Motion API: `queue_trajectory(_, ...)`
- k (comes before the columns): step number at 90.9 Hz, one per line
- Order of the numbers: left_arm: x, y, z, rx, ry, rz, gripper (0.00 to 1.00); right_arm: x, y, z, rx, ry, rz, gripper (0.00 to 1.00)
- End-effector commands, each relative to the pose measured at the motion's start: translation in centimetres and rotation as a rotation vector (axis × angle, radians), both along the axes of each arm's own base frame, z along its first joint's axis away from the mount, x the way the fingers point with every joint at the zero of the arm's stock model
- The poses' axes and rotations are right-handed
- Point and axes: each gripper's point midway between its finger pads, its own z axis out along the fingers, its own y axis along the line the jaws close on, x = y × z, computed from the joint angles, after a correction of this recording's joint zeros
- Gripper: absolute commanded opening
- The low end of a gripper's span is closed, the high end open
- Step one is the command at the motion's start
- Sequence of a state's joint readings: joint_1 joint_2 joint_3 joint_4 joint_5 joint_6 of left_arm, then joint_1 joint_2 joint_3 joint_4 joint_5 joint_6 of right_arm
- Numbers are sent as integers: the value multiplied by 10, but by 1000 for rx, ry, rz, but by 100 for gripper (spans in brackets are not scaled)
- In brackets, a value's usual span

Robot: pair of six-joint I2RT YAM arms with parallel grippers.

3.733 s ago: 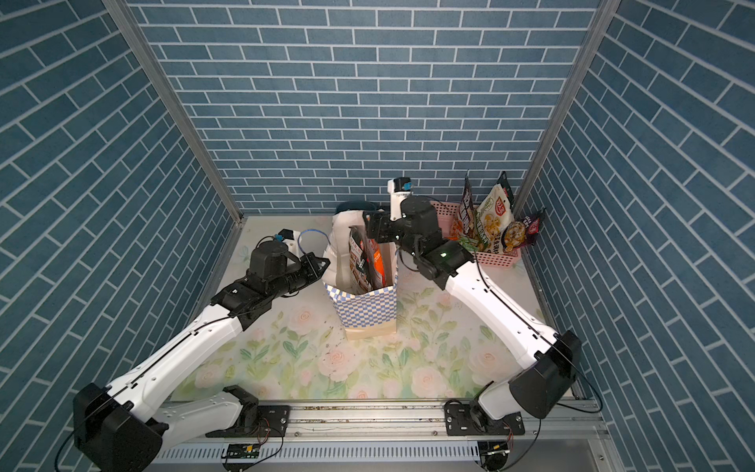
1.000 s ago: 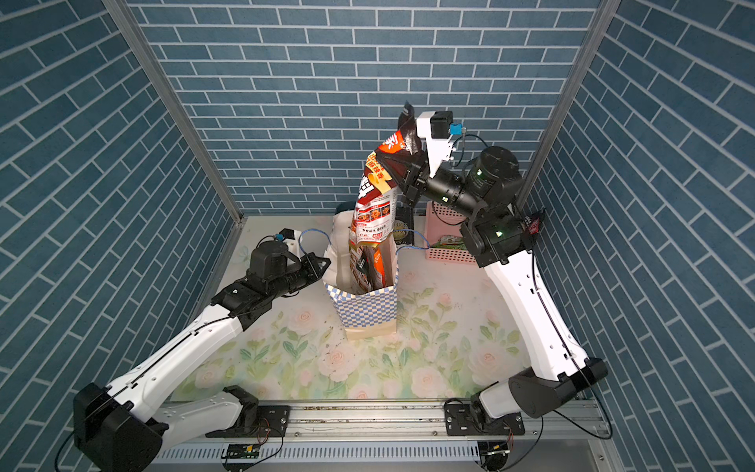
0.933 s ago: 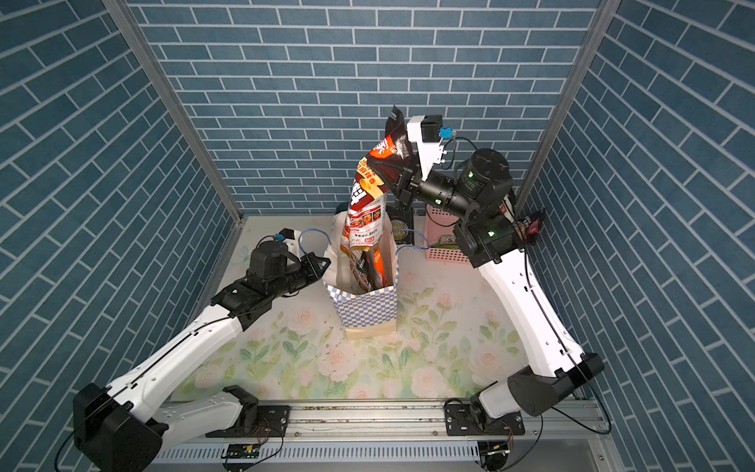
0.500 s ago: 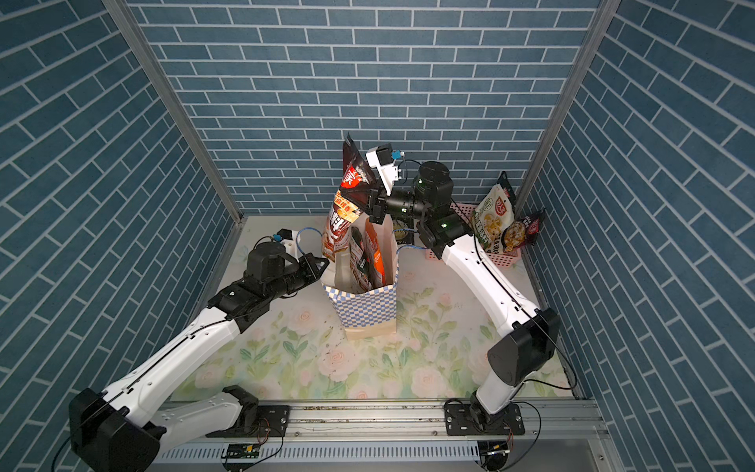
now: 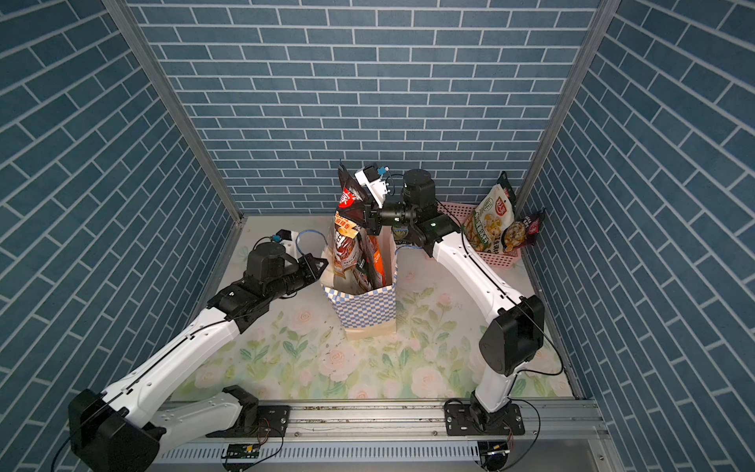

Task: Place the condiment packets inside the bag
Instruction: Place the condiment packet in the paper bag.

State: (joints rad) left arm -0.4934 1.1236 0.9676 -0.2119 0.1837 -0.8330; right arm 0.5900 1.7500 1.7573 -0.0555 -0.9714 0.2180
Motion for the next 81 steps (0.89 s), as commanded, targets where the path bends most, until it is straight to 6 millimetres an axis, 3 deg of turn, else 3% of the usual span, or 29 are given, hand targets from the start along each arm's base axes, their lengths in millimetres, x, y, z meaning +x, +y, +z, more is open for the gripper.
queue_trajectory(1,-3,-4,3,4,-16,-23,0,-11,4,5,13,-101,87,0)
queue_trajectory(14,-3,-3,2,6,-13,-22,0,0,6,-7,-36,-178,53,0)
queue_trajectory(40,-3,-4,1,8,-10,-21,0,38,23,-40,-198,-363,-177,0)
queue_trajectory(53,-2,-3,-1,11,-7,-18,0,41,24,-48,-243,-399,-300,0)
queue_trajectory(67,-2,-4,-2,10,-5,-20,0,37,16,-76,-292,-358,-341,0)
queue_trajectory(81,-1,-5,-1,8,-5,-26,0,33,12,-95,-343,-309,-345,26)
